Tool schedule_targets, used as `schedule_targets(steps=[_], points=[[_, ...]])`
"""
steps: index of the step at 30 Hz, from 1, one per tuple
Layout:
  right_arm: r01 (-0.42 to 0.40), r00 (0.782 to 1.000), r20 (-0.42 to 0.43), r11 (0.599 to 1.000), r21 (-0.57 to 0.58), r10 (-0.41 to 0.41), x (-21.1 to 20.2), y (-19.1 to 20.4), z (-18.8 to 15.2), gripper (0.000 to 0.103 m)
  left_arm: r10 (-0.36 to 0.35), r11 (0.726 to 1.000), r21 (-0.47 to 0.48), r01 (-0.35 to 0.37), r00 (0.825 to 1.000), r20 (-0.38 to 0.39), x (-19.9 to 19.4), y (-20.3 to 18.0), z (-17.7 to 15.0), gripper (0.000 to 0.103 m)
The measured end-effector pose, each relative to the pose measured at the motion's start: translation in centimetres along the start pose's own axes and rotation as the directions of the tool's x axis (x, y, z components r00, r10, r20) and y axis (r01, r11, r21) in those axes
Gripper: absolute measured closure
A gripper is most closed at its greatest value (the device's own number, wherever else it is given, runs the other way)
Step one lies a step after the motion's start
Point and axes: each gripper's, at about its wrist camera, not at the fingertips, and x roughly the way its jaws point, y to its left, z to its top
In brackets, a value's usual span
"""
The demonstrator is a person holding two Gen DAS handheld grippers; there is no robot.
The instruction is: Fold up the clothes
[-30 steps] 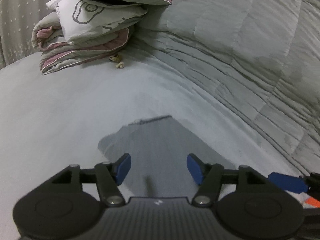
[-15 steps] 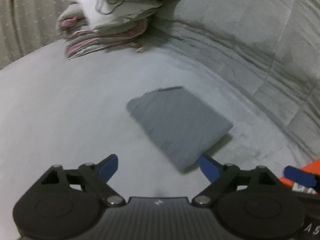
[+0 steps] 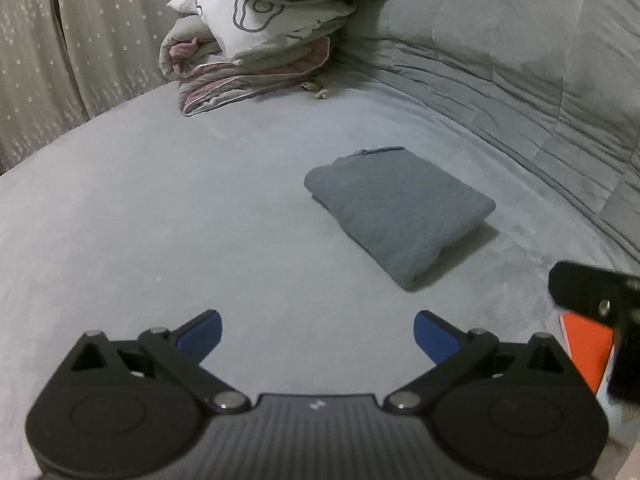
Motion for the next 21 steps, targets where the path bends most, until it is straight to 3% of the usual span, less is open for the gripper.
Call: schedule_targets(steps=[3,7,14,21], points=[[-0.021,1.0,-0.021,0.999,-0.026,0.02,-0.6,0.4,-0.2,0.0,-0.039,0.999,-0.011,0.039,0.999,-0.012,-0.1,-0.1,-0.7,0.001],[0.02,1.0,-0.002,0.999,-0.032,-0.02,-1.2,0.1,-0.5,0.0,-0.077,0.996,-0.041,0.076,0.997,-0.029,0.1,0.3,-1.2,0.001],[0.098,0.994,-0.038,0.995,-0.034,-0.099,-0.1,-0.1,-1.1,0.0,-0.042,0.995,-0.091,0.042,0.999,0.0,-1.1,1.7,-1.6,0.001],[0.04,0.998,-0.038,0.998,-0.055,-0.042,-0.5,0.4,-1.4,0.0,-0.043,0.992,-0.116,0.043,0.999,0.003,-1.5,2.8,-1.4,0.001]])
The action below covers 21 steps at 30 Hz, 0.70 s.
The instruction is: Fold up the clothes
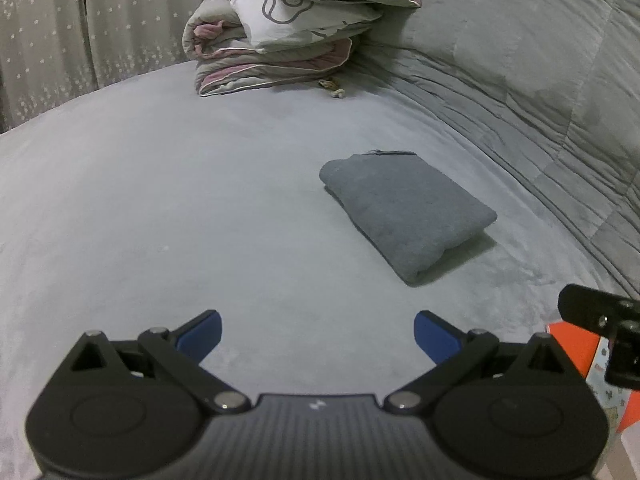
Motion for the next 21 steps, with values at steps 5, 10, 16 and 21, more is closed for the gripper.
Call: schedule_targets(steps=[5,10,16,21], points=[[0.012,1.0,-0.003,1.0,0.0,-0.012,0.0,0.2,-0.1,0.0,-0.02,1.0,0.002,0.02,1.0,0.002,-0.1,0.2,0.0,0.001],[-0.01,1.0,-0.004,1.0,-0.013,0.01,0.0,0.5,0.2,0.0,-0.023,1.0,0.013,0.023,1.0,0.001,0.1,-0.1,-0.1,0.001],[-0.008,1.0,-0.014,1.0,-0.024,0.008,0.0,0.3,-0.1,0.0,-0.036,0.999,0.021,0.036,0.999,0.0,0.2,-0.6,-0.1,0.001],[-0.011,1.0,-0.022,0.999,-0.038,0.01,0.2,0.2,-0.1,0.0,-0.039,0.999,0.031,0.039,0.999,0.0,0.2,-1.1,-0.1,0.001]])
